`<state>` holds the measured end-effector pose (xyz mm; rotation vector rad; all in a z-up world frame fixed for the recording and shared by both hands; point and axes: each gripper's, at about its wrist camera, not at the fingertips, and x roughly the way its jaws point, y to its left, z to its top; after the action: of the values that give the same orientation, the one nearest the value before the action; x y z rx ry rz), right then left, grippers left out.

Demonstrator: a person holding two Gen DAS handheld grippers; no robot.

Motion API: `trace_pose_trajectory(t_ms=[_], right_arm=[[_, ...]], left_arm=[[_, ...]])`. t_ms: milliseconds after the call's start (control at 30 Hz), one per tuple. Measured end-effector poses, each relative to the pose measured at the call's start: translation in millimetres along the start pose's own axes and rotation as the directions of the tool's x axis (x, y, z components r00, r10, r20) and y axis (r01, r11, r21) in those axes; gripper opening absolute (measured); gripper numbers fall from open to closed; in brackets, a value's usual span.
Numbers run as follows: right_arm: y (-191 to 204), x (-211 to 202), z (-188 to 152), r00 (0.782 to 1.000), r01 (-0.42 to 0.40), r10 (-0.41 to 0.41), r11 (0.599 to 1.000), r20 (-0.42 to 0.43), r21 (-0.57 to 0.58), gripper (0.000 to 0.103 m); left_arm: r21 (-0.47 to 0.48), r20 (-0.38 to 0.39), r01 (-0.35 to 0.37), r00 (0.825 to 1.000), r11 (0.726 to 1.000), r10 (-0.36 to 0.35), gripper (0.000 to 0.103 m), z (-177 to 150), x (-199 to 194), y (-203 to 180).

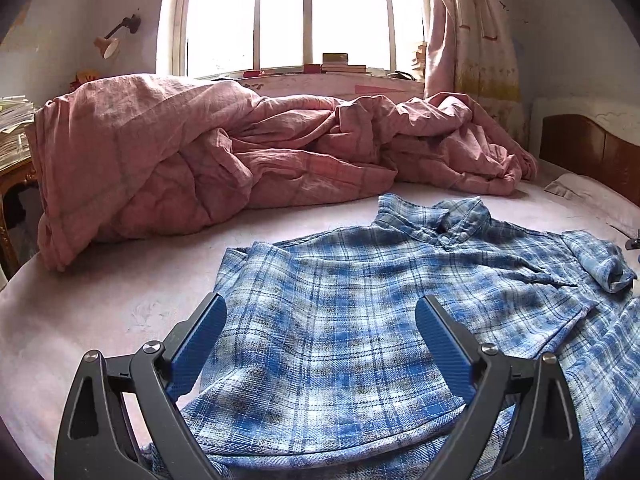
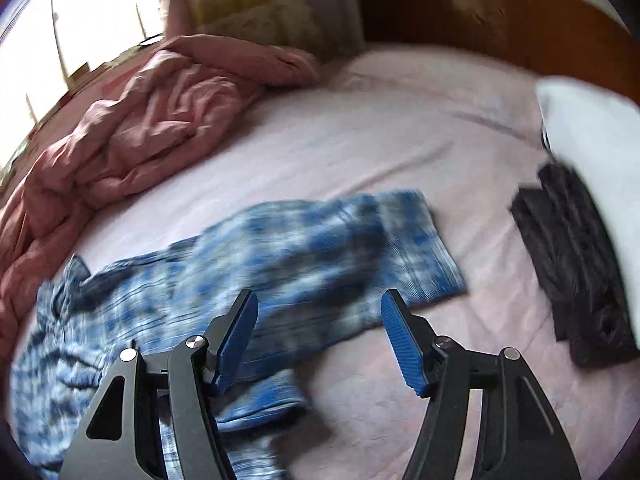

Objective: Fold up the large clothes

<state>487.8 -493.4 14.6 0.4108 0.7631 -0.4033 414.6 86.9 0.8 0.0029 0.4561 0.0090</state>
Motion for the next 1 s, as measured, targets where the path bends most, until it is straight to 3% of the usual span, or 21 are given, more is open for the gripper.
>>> trace_pose_trajectory(t_ms=[100,233,333,467,533,600,667,733,833,1000], right_arm=[[-36,15,5,0.999,0.004,0.002,0.993,-0.05,0.118,0.066],[-76,34,4,0.992,-0.055,0.08,0.968,-0.094,0.244,0.066],[-103,45,1,0.994,-0.067,0.089,0.954,-0.06,0.293,0.065],[-116,52,3,0.987,-0.148,0.162,0.939,-0.021,0.31,0.065],[-110,57,3,0.991,-0.125,0.136,0.955,-0.021,0.268,0.062],[-98,60,4,0.997,-0.062,0.069,0.975,-0.023,0.213,0.049],[-91,63,2,0.998,-0.062,0.067,0.973,-0.017,0.222,0.023],[-87,62,1,0.992,-0.116,0.123,0.967,-0.019,0.229,0.006],[-72,43,4,0.992,-0.127,0.122,0.975,0.039,0.184,0.006],[-9,-24,8,0.947,-0.294,0.289,0.956,0.139,0.018,0.006]], left_arm=[[0.003,-0.006,-0.002,1.0,1.0,0.002,0.095,-1,1,-1],[0.008,0.001,-0.007,1.0,1.0,0.007,0.095,-1,0,-1],[0.005,0.002,-0.006,1.0,1.0,0.006,0.095,-1,0,-1],[0.0,-0.016,-0.004,1.0,1.0,0.004,0.095,-1,3,0],[-0.001,-0.021,-0.003,1.0,1.0,0.003,0.095,-1,4,1],[0.0,-0.023,-0.003,1.0,1.0,0.003,0.095,-1,5,1],[0.003,-0.025,-0.005,1.0,1.0,0.005,0.095,-1,5,1],[0.006,-0.027,-0.008,1.0,1.0,0.008,0.095,-1,5,0],[0.006,-0.017,-0.008,1.0,1.0,0.008,0.095,0,4,1],[0.01,-0.008,-0.012,1.0,1.0,0.012,0.095,0,2,-1]])
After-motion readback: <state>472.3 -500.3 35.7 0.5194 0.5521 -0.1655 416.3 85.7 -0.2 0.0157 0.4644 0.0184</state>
